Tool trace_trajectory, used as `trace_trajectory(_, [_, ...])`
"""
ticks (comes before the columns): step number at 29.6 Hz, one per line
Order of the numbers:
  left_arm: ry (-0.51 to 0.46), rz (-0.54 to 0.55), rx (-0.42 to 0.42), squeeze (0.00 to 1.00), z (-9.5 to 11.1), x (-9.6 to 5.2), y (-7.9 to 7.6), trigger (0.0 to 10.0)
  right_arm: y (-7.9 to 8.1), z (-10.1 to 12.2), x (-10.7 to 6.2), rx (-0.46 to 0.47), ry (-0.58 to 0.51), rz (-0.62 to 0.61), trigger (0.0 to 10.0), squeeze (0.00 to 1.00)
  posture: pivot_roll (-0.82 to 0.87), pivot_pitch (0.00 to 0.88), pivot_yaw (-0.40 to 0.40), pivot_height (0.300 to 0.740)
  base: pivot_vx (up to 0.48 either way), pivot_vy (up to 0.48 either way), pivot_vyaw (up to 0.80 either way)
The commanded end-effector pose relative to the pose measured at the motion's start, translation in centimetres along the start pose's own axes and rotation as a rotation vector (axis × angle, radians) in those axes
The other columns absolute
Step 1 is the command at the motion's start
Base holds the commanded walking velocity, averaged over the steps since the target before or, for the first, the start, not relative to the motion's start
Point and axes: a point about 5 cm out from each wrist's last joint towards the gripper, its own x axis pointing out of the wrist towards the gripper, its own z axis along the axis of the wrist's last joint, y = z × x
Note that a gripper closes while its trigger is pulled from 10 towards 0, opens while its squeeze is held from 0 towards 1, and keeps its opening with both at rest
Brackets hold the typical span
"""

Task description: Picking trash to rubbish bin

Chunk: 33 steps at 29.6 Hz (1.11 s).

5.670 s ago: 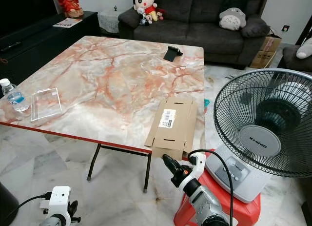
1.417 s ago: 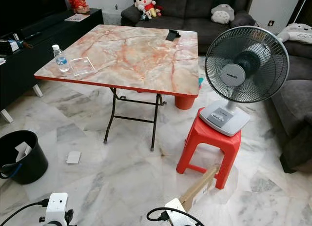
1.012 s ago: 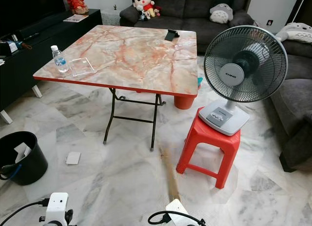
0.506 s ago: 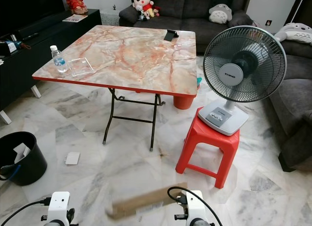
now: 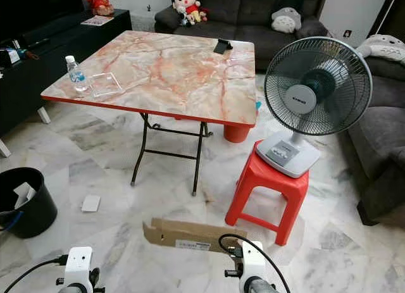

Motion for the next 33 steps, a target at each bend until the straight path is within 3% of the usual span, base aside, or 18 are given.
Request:
trace_trajectory(1, [0.007,0.01,-0.017,0.0,-0.5,-0.1,0.0,10.0,0.0,0.3,0.0,0.009,-0.008,-0.007,10.0,0.0,0.03,0.0,-0.061,0.74,0.0,0.0,0.65])
trace_trajectory(8, [0.014,0.023,-0.016,0.0,-0.6,-0.2,0.4,10.0,0.0,-0.1,0.0,0.009,0.008,-0.017,10.0,0.0,0.03,0.0,-0.044,0.74,0.0,0.0,0.0])
trace_trajectory(12, [0.016,0.012,0.001,0.0,-0.8,-0.3,0.4,10.0,-0.1,-0.3,0.0,0.039,0.003,-0.026,10.0,0.0,0.01,0.0,-0.032,0.74,0.0,0.0,0.8])
trace_trajectory(33, [0.029,0.001,0.014,0.0,-1.1,-0.4,0.3,10.0,0.0,-1.0,-0.2,0.006,0.025,-0.016,10.0,0.0,0.01,0.0,-0.031,0.74,0.0,0.0,0.8])
